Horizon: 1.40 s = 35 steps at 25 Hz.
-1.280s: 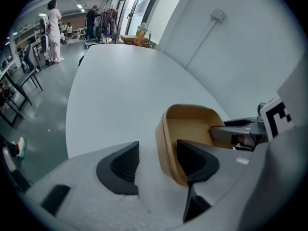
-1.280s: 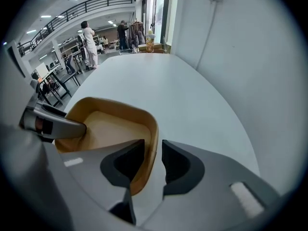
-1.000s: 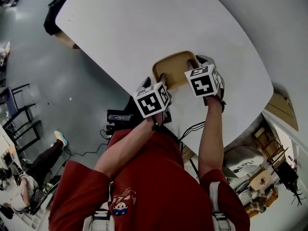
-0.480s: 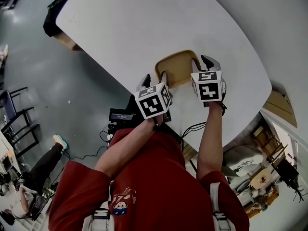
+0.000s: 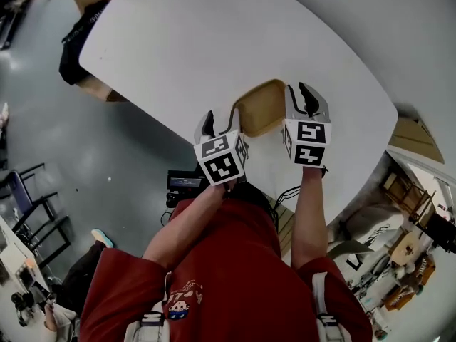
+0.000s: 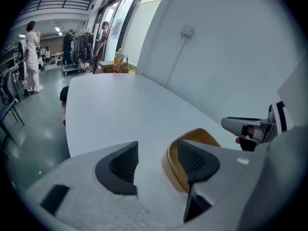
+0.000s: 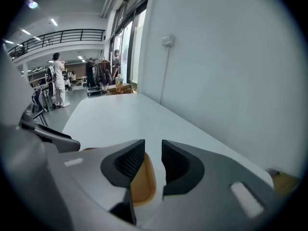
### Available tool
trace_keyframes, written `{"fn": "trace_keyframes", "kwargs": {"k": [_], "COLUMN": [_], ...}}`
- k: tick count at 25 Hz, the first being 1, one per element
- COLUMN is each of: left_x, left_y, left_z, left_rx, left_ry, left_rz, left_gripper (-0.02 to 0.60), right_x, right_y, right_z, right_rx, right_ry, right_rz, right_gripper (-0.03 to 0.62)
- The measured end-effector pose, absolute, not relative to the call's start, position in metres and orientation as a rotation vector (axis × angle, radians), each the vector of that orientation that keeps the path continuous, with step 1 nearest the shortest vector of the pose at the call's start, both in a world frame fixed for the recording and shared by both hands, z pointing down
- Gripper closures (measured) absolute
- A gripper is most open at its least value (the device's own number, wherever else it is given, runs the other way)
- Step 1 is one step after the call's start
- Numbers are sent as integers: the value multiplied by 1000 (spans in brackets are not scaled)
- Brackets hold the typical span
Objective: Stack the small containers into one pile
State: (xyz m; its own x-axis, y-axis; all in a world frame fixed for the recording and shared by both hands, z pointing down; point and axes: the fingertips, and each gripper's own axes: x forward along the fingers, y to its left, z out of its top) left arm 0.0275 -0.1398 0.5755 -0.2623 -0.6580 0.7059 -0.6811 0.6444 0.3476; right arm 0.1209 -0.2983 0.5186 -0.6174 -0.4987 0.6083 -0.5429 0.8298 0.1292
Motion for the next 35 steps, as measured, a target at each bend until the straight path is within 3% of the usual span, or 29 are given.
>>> {"fn": "trace_keyframes", "kwargs": {"k": [14,23,35], "left_x": [-33,8,67], "left_y": [-202,-209,-136], "left_z": [455,371,313], "left_rx": [1751,2145,2290], "left_ry": [-2126,-2164,-2074], "left_rz": [170,223,105], "left_gripper": [314,313,316], "right_x": [131,169,216], "right_y": [-282,-245,-147], "right_z": [431,363,316], "right_rx": [1360,1572,1722], "right_ry": [-2437,-2452,-2512], "right_rz": [89,-27,-63], "right_gripper": [486,487,487]}}
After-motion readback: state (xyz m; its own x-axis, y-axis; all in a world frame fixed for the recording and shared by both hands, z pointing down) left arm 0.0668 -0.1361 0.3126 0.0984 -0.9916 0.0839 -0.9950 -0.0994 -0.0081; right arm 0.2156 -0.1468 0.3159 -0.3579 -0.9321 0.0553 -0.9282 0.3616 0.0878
